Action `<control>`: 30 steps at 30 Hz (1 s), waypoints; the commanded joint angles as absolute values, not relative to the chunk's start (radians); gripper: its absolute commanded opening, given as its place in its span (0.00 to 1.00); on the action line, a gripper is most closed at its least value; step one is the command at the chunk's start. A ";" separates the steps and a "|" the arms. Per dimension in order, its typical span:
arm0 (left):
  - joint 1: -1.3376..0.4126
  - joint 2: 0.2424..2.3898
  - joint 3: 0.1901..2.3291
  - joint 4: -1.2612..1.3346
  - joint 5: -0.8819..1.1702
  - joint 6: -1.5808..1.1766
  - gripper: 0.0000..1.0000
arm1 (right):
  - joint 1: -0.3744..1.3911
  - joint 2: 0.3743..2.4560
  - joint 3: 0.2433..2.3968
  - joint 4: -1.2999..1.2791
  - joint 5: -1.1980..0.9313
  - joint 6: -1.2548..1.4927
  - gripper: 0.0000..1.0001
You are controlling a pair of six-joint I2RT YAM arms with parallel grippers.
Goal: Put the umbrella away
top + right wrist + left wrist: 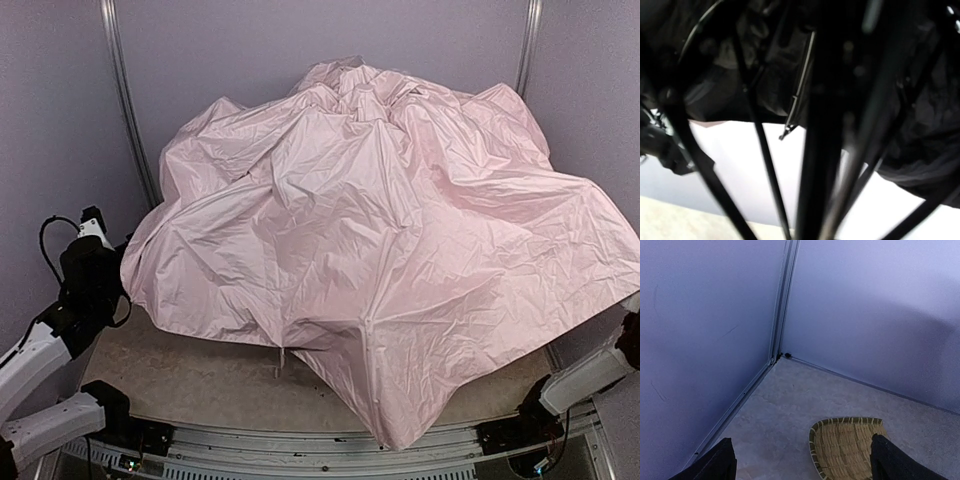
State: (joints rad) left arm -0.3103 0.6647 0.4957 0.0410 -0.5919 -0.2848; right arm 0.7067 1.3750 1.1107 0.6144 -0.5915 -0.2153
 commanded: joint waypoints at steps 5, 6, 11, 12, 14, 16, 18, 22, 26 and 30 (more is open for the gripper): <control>-0.177 0.684 0.602 -0.012 -0.543 -0.296 0.87 | 0.713 1.301 1.056 0.476 -0.617 -0.294 0.01; -0.177 0.676 0.619 -0.014 -0.536 -0.293 0.86 | 0.713 1.309 1.048 0.476 -0.612 -0.293 0.01; -0.198 0.669 0.714 -0.014 -0.477 -0.267 0.81 | 0.763 1.409 1.040 0.528 -0.625 -0.247 0.02; -0.206 0.677 0.733 -0.012 -0.481 -0.252 0.82 | 0.783 1.436 1.051 0.530 -0.628 -0.259 0.02; -0.214 0.693 0.752 -0.011 -0.493 -0.223 0.83 | 0.828 1.495 1.114 0.474 -0.619 -0.289 0.01; -0.215 0.698 0.770 -0.025 -0.516 -0.213 0.83 | 0.861 1.535 1.204 0.397 -0.625 -0.305 0.01; -0.215 0.686 0.774 -0.026 -0.533 -0.222 0.82 | 0.879 1.543 1.238 0.416 -0.656 -0.299 0.01; -0.219 0.642 0.744 0.013 -0.557 -0.227 0.82 | 0.884 1.559 1.152 0.669 -0.775 -0.173 0.01; -0.228 0.651 0.736 0.005 -0.564 -0.243 0.80 | 0.892 1.701 1.074 0.806 -0.749 -0.081 0.00; -0.338 0.708 0.710 0.037 -0.531 -0.277 0.77 | 0.893 1.847 0.935 0.856 -0.636 -0.074 0.00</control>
